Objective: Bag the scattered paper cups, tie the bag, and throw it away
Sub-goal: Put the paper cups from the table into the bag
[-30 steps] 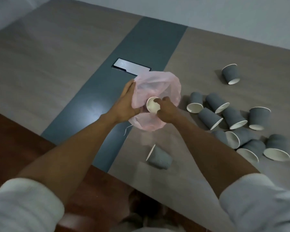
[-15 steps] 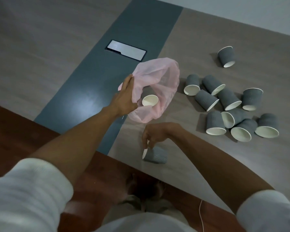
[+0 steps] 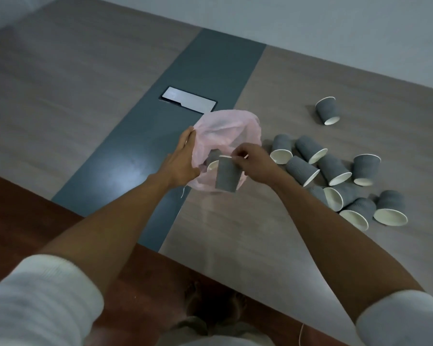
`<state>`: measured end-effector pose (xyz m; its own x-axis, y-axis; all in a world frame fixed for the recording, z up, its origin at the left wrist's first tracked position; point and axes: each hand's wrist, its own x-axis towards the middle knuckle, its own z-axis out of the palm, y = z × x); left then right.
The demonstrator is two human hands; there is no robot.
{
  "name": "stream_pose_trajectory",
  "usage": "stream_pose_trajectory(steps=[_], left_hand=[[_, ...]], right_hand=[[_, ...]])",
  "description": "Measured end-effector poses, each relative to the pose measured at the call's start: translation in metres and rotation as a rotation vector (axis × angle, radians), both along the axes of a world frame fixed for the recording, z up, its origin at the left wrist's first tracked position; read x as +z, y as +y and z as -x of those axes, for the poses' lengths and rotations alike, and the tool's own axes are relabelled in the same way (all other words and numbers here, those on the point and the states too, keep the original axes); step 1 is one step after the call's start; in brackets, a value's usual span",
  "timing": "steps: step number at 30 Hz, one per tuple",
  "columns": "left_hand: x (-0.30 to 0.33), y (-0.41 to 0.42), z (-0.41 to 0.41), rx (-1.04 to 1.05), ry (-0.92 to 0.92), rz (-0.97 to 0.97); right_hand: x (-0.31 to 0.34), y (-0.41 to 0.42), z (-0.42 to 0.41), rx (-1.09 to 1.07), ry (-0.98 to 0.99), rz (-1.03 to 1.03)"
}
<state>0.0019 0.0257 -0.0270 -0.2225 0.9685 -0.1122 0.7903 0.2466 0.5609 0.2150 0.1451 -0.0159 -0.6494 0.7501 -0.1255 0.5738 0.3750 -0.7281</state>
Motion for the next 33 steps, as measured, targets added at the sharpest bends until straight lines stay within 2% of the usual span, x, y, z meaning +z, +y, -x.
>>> stream_pose_trajectory(steps=[5, 8, 14, 20, 23, 27, 30, 33], left_hand=[[0.003, 0.013, 0.002, -0.005, 0.024, -0.010], [0.005, 0.022, 0.003, -0.017, 0.011, -0.027], [0.019, 0.043, 0.002, -0.102, -0.064, -0.091], [0.035, 0.056, 0.012, -0.079, -0.107, -0.138], [0.044, 0.061, 0.020, -0.031, -0.129, -0.145], [0.041, 0.068, 0.018, -0.030, -0.131, -0.124], [0.032, 0.075, 0.009, -0.063, -0.150, -0.083], [0.026, 0.082, -0.001, -0.045, -0.191, -0.087]], right_hand=[[0.000, 0.021, 0.008, -0.283, 0.257, 0.005], [-0.011, 0.020, 0.021, -0.339, 0.310, 0.037], [-0.043, 0.011, 0.054, -0.181, 0.153, -0.095], [-0.048, 0.036, 0.064, 0.165, -0.192, -0.279], [-0.041, 0.056, 0.054, 0.217, -0.363, -0.334], [-0.034, 0.079, 0.030, 0.214, -0.573, -0.263], [-0.029, 0.081, 0.012, 0.145, -0.511, -0.229], [-0.027, 0.072, -0.006, -0.047, -0.330, -0.416]])
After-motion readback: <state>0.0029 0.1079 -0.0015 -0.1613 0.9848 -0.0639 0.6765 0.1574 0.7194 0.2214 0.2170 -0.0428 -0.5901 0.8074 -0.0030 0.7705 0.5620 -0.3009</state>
